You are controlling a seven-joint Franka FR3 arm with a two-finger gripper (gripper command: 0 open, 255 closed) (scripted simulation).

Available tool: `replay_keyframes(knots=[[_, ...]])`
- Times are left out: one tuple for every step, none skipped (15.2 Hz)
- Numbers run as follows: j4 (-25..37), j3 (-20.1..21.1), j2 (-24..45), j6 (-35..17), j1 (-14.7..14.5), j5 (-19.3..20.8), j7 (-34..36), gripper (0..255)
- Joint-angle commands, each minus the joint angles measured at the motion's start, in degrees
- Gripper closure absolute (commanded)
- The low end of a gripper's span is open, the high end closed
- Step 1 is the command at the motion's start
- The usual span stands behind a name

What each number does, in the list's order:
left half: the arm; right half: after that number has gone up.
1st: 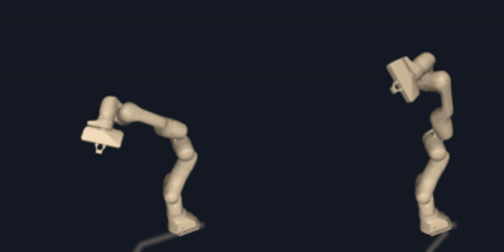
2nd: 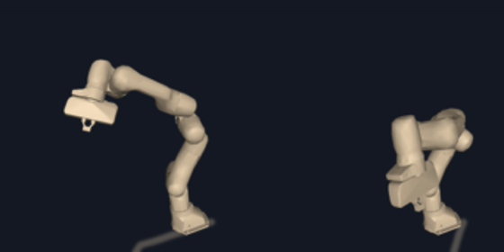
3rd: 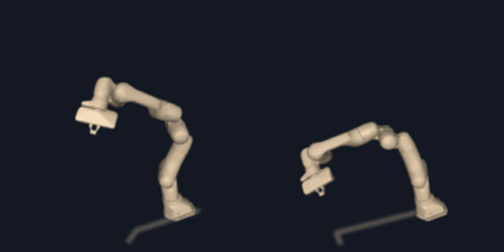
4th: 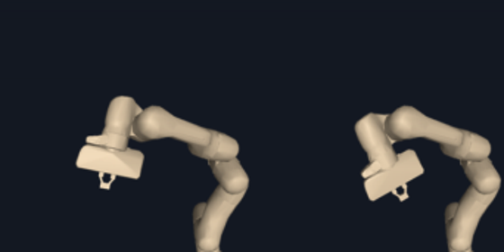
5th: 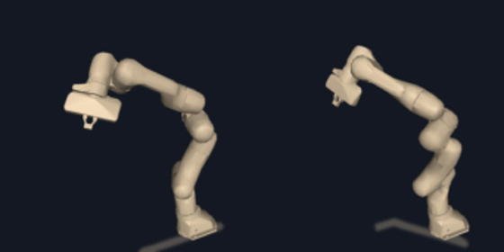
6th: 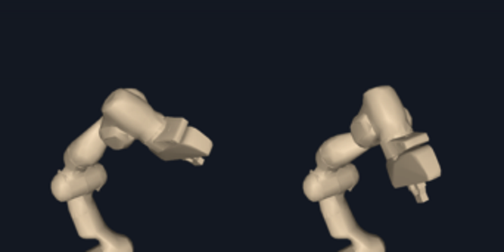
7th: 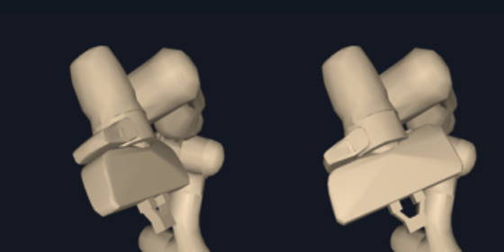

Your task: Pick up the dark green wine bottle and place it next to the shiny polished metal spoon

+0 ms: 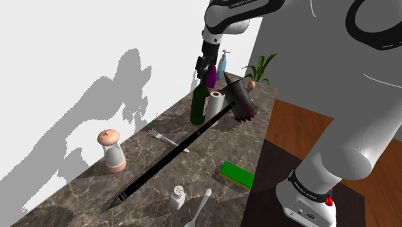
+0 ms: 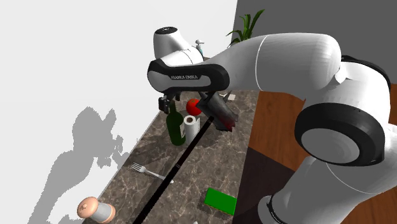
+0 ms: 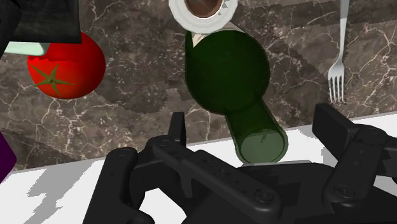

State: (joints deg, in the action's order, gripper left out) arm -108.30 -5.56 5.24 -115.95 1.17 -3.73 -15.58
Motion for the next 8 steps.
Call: replay_keyframes(knots=[[0.0,0.0,0.0,0.0,0.0,0.0,0.0,0],[0.0,0.0,0.0,0.0,0.0,0.0,0.0,255],[0.0,0.0,0.0,0.0,0.0,0.0,0.0,255],[0.0,0.0,0.0,0.0,0.0,0.0,0.0,255],[0.0,0.0,0.0,0.0,0.0,0.0,0.0,255],[0.0,0.0,0.0,0.0,0.0,0.0,0.0,255],[0.0,0.0,0.0,0.0,0.0,0.0,0.0,255],[0.0,0.0,0.0,0.0,0.0,0.0,0.0,255]])
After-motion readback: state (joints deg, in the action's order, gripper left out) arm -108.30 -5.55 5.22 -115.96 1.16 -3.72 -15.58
